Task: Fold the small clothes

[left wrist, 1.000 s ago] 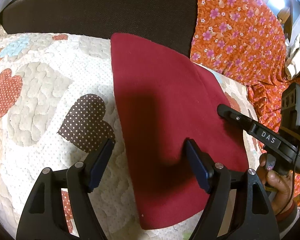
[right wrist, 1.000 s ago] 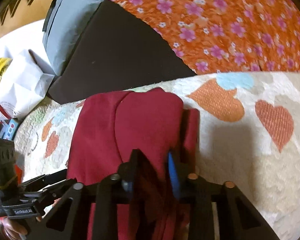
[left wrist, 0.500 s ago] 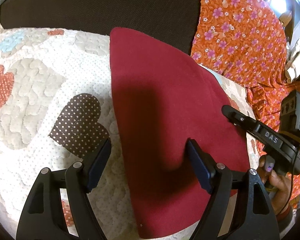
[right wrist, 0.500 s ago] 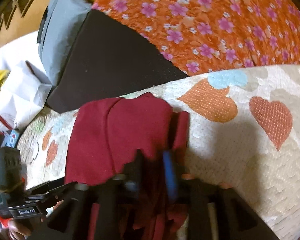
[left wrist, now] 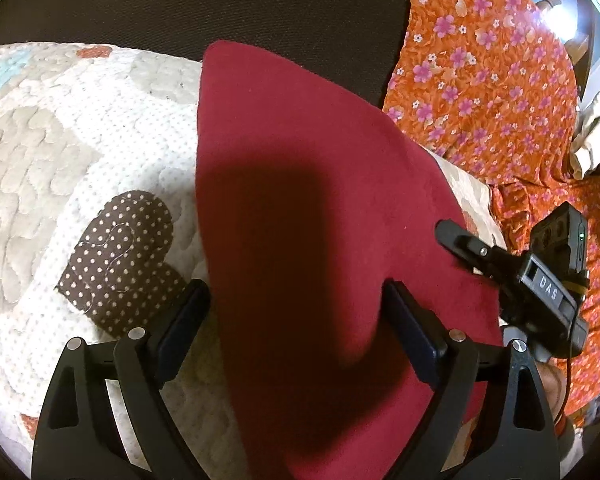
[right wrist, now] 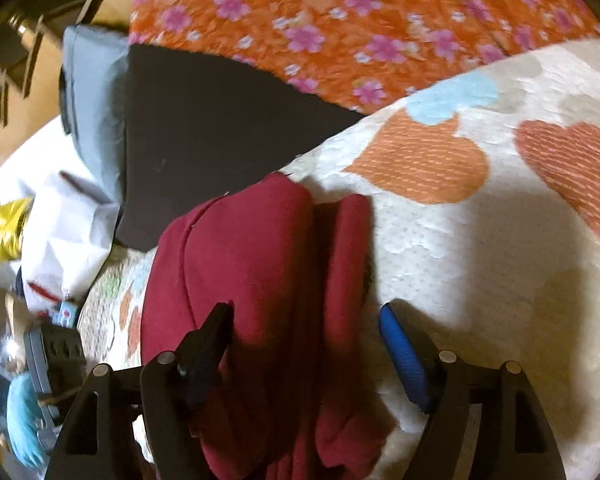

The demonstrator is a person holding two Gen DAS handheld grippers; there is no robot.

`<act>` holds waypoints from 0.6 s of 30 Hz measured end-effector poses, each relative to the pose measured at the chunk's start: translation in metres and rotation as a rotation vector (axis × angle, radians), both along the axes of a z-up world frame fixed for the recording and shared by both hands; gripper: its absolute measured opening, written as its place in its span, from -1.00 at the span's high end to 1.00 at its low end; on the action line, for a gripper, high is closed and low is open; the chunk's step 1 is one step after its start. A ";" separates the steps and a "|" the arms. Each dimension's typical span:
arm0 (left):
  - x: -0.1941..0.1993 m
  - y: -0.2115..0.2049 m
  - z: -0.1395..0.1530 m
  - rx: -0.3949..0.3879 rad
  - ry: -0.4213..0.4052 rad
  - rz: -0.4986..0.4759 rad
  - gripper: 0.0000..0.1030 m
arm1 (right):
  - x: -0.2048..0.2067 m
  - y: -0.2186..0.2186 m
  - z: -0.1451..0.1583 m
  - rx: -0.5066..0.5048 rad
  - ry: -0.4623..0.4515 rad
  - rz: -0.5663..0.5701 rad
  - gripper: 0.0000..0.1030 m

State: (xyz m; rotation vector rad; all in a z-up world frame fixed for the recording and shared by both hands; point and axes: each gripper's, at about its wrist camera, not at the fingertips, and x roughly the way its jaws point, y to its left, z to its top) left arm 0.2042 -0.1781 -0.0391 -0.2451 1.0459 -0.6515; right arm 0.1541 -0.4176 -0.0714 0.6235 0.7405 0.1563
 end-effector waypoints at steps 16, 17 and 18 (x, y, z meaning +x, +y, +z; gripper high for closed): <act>-0.080 0.057 0.050 0.103 0.040 -0.056 0.04 | -0.077 0.077 0.050 0.026 -0.029 0.144 0.33; -0.093 0.067 0.051 0.117 0.032 -0.052 0.04 | -0.085 0.084 0.048 0.036 -0.030 0.156 0.33; -0.105 0.076 0.050 0.130 0.030 -0.044 0.04 | -0.093 0.093 0.044 0.043 -0.029 0.173 0.34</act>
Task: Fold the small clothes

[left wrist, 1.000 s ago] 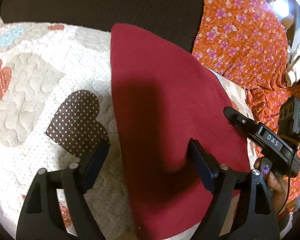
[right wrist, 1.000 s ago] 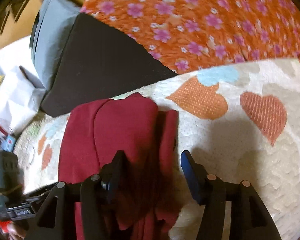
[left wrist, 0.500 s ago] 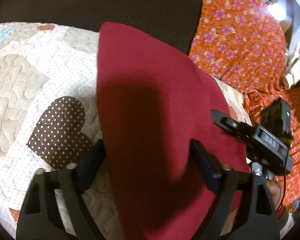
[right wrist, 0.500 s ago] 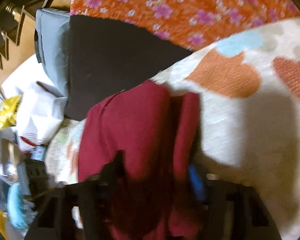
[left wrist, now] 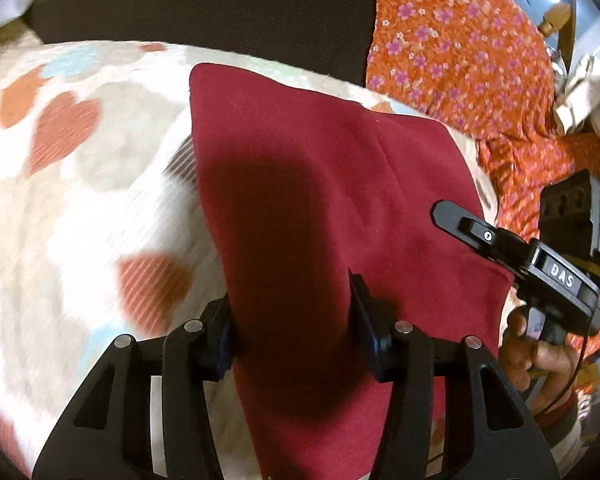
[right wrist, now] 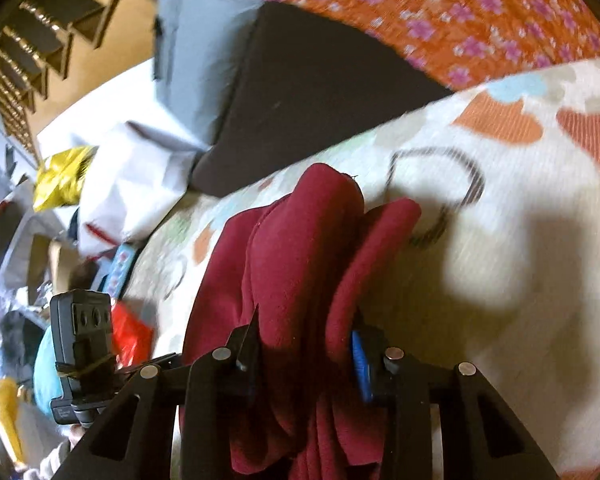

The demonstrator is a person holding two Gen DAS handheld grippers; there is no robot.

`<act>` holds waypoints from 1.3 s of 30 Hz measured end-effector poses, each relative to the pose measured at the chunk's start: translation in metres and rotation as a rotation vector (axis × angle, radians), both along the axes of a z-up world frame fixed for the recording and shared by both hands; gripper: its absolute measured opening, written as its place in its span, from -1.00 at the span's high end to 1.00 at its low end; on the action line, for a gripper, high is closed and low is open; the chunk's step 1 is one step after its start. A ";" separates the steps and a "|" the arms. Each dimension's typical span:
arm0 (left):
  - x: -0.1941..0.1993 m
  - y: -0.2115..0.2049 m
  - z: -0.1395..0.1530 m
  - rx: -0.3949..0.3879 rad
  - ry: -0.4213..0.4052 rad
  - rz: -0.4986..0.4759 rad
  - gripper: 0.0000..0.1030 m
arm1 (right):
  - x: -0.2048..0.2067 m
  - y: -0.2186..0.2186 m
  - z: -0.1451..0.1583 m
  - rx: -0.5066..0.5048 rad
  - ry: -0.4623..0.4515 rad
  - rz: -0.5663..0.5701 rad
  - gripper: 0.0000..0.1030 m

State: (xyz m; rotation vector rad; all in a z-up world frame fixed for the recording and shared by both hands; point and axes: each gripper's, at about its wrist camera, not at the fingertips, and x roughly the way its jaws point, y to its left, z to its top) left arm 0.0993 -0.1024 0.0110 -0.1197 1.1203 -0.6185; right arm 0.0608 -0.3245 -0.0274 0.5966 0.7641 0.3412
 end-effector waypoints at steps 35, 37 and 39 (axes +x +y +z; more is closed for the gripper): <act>-0.057 0.003 -0.024 0.283 -0.213 0.143 -0.17 | 0.010 0.037 -0.009 -0.389 0.105 -0.098 0.11; -0.057 0.003 -0.024 0.283 -0.213 0.143 -0.17 | -0.006 0.045 0.008 -0.364 0.047 -0.066 0.11; -0.058 0.003 -0.024 0.284 -0.212 0.143 -0.17 | -0.023 0.060 0.025 -0.369 -0.022 -0.009 0.15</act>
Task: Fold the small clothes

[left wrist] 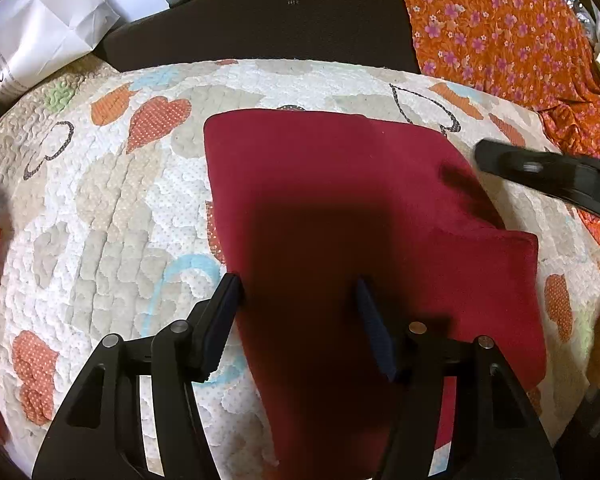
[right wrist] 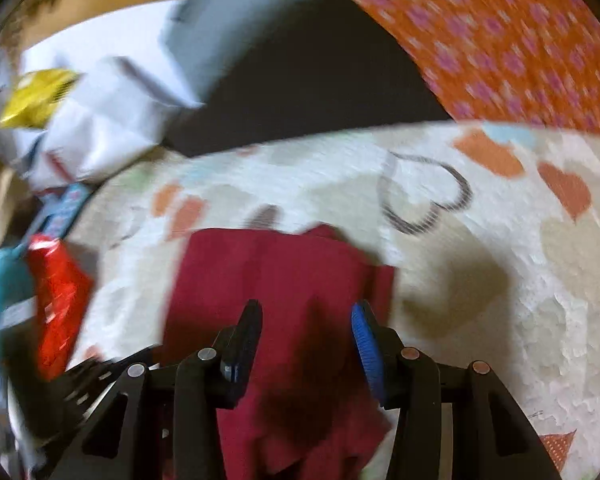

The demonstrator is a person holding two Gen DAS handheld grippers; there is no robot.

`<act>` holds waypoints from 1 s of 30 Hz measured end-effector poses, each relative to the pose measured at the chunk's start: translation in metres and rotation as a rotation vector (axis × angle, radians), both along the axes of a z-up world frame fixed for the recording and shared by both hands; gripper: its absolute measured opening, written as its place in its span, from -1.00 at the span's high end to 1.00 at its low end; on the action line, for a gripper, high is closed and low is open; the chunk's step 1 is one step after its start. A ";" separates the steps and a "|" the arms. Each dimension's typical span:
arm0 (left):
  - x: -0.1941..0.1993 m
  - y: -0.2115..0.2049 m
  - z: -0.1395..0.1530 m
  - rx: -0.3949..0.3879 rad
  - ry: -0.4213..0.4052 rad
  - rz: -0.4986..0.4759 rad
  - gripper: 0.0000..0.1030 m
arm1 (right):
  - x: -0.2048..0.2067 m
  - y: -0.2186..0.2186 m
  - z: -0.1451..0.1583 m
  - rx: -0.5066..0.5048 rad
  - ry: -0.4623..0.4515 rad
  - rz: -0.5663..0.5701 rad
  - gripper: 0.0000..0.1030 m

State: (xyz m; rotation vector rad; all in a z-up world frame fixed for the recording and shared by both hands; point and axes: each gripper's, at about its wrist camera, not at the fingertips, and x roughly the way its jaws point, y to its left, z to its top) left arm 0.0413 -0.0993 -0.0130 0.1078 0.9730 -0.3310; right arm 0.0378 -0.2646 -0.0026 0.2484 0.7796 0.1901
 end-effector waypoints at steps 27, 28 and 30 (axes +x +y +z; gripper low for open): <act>-0.042 0.006 0.029 0.081 -0.212 0.024 -0.21 | -0.076 0.015 -0.007 0.036 -0.057 -0.024 0.44; -0.044 0.007 0.032 0.081 -0.226 0.025 -0.21 | -0.077 0.017 -0.006 0.028 -0.059 -0.023 0.43; -0.048 0.008 0.036 0.087 -0.244 0.028 -0.21 | -0.081 0.021 -0.002 0.006 -0.075 -0.019 0.40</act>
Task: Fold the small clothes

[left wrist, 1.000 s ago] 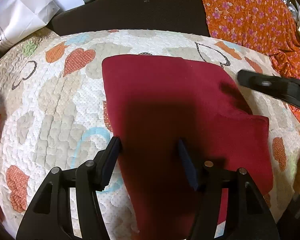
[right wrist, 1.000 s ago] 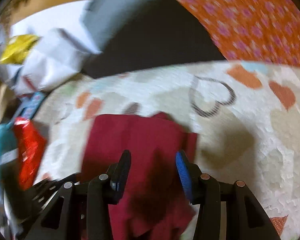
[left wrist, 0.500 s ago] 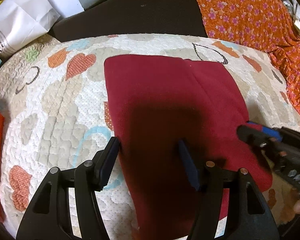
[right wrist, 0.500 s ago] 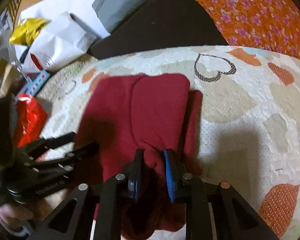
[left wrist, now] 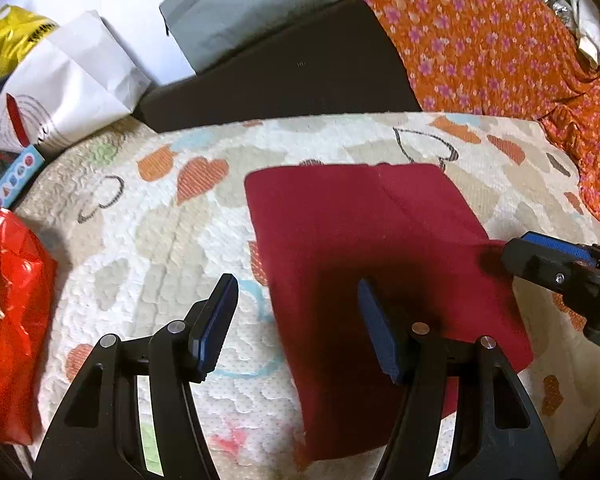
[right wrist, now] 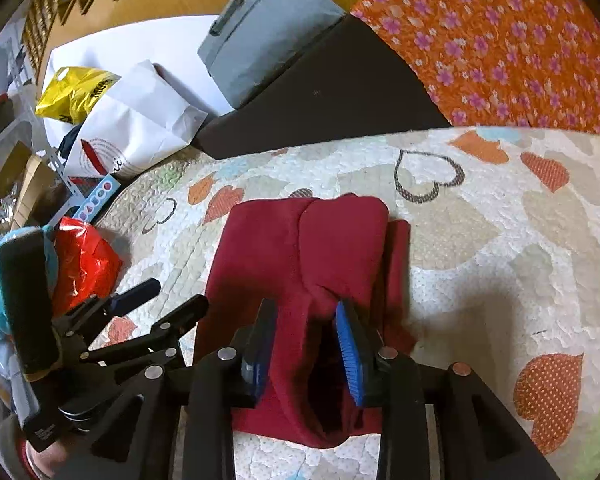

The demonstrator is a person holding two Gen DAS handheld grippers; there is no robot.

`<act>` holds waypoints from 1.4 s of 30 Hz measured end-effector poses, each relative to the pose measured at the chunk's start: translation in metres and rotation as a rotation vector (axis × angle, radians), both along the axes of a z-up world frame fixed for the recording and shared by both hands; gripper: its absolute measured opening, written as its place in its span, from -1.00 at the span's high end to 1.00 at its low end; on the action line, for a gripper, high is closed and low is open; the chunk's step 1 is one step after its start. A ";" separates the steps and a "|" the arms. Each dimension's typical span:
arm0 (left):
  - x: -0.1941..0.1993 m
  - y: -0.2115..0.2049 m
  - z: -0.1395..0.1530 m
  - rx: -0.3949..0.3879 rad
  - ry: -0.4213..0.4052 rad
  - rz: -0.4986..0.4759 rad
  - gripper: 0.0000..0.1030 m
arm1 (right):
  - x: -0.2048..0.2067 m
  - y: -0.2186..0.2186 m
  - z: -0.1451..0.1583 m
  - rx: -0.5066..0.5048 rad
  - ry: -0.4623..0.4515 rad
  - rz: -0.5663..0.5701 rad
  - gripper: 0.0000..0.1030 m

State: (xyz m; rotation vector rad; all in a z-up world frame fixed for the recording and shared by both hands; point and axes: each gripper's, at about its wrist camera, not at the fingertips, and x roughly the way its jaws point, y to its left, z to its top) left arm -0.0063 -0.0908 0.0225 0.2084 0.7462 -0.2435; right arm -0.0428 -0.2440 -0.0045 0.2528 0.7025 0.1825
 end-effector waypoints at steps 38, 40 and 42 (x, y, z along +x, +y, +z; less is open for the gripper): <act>-0.006 0.014 0.009 -0.075 0.024 0.051 -0.21 | -0.011 0.015 0.001 -0.068 0.002 -0.065 0.24; -0.006 0.013 0.008 -0.072 0.028 0.049 -0.21 | -0.011 0.015 0.001 -0.067 0.000 -0.065 0.24; -0.006 0.012 0.008 -0.071 0.026 0.048 -0.21 | -0.011 0.015 0.001 -0.066 0.002 -0.065 0.24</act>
